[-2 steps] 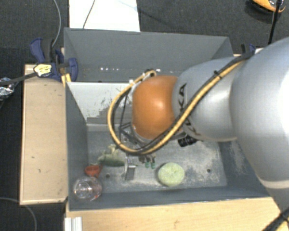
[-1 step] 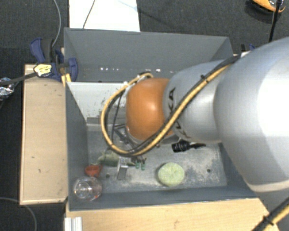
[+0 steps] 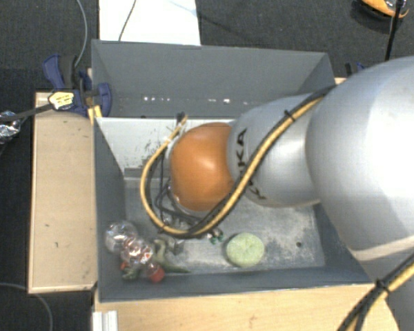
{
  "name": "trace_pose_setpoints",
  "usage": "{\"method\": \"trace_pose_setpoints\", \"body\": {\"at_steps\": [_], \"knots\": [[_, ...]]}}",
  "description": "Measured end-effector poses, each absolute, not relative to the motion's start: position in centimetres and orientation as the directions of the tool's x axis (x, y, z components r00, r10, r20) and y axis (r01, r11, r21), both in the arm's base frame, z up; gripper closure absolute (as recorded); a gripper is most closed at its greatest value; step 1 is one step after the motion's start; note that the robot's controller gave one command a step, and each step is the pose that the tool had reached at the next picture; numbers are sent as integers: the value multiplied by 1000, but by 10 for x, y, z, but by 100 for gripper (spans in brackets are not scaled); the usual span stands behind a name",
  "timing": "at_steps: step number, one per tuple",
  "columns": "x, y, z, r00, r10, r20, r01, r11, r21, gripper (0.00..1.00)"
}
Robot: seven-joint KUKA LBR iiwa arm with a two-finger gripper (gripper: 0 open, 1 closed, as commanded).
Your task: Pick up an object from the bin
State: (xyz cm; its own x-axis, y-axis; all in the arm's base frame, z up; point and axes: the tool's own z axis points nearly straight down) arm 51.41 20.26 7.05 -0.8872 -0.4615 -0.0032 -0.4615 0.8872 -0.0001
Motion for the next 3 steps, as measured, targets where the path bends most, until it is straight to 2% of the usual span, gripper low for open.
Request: {"method": "trace_pose_setpoints", "body": {"at_steps": [1, 2, 3], "knots": [[513, 203, 70, -888, -459, -2, -459, 888, 1, 100], [511, 204, 117, -878, -478, 3, -478, 878, 1, 100], [516, 205, 156, -876, -482, -9, -482, 876, 0, 100]]}}
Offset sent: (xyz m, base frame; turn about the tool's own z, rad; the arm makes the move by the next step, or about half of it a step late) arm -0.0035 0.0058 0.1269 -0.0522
